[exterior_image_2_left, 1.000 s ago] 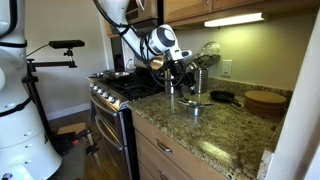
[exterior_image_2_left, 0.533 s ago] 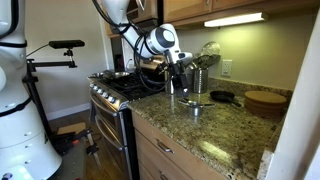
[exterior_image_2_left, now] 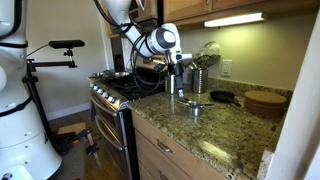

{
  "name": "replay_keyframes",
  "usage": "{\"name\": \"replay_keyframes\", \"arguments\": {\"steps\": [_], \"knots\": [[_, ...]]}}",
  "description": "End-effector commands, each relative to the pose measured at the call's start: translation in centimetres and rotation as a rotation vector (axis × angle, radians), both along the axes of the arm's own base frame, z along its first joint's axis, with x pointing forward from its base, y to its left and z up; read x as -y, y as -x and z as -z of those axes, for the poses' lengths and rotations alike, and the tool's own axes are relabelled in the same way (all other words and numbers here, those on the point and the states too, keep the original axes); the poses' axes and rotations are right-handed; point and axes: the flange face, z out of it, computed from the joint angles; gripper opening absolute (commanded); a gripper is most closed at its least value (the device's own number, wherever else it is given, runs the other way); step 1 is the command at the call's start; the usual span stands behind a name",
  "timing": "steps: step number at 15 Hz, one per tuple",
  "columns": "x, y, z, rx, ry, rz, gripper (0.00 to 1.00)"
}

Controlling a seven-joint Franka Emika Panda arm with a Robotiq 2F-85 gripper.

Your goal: Unstack the silver measuring cups on the countertop

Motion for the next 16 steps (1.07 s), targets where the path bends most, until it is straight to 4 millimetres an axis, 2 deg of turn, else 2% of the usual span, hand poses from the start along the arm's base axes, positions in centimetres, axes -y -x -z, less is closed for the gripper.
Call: {"name": "replay_keyframes", "arguments": {"steps": [1,6,13,14,15,16], "knots": [[-0.5,-1.1,0.8,0.012,-0.042,0.134,1.00],[-1.2,-2.7,3.2,0.014,-0.081,0.236,1.00],[-0.9,-4.3,5.7,0.015,-0.114,0.342,0.97],[-0.7,-4.5,6.0,0.016,-0.118,0.353,0.87],[-0.6,-4.6,6.2,0.015,-0.120,0.362,0.83],[-0.5,-4.7,6.4,0.015,-0.120,0.371,0.64]]}}
